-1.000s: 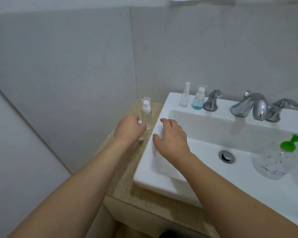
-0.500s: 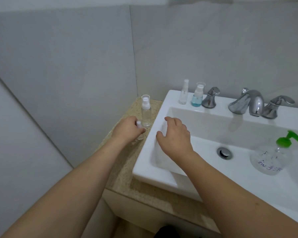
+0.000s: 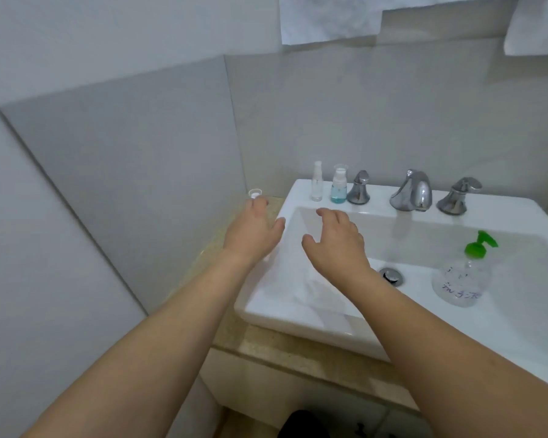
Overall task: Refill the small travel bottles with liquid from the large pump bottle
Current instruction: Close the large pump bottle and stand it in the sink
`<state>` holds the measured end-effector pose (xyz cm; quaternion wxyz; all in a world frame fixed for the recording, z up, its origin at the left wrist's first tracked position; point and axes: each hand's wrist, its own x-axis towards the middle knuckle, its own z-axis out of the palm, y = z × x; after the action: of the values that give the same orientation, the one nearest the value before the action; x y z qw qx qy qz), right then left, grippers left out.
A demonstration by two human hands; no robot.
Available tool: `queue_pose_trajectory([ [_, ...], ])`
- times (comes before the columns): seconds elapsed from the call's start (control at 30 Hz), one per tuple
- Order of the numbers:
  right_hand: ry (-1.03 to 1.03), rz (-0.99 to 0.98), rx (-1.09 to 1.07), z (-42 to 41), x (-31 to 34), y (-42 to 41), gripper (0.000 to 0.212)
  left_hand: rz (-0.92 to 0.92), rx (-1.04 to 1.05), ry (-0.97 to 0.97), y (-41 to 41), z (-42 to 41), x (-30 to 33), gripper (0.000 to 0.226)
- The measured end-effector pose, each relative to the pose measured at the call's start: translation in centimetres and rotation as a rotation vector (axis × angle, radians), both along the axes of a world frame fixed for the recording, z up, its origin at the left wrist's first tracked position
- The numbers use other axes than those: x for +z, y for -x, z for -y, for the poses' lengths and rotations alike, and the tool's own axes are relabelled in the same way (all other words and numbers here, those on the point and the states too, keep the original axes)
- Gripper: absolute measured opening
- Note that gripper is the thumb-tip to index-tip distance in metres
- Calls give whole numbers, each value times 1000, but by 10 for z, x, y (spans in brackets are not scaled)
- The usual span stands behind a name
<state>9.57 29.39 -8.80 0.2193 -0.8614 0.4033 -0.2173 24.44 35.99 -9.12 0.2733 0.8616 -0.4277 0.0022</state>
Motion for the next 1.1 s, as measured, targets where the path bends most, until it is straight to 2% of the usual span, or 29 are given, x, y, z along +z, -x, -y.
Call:
queue_pose_trajectory([
  [0.33,-97,10,-179,47,-5,125,59,-10,-280,-87,113,54,-1,59],
  [0.47,-199,23,-270,77,-21,182,56,-128,-357,-124,154,82,-16,60],
  [0.6,-276,141,-391,116,-41,237,46,-224,-428,-187,196,122,-37,60],
  [0.67,-315,124,-429,135,-54,256,48,-263,-458,-224,212,141,-48,62],
  [0.83,-490,20,-383,176,-83,266,64,-358,-456,-324,237,187,-76,71],
  [0.93,-524,-7,-322,192,-97,257,67,-417,-420,-332,239,202,-88,71],
  [1.0,-518,-3,-285,199,-104,253,56,-432,-413,-337,239,208,-91,66],
  [1.1,-492,50,-279,206,-110,248,28,-434,-425,-337,237,215,-96,55],
])
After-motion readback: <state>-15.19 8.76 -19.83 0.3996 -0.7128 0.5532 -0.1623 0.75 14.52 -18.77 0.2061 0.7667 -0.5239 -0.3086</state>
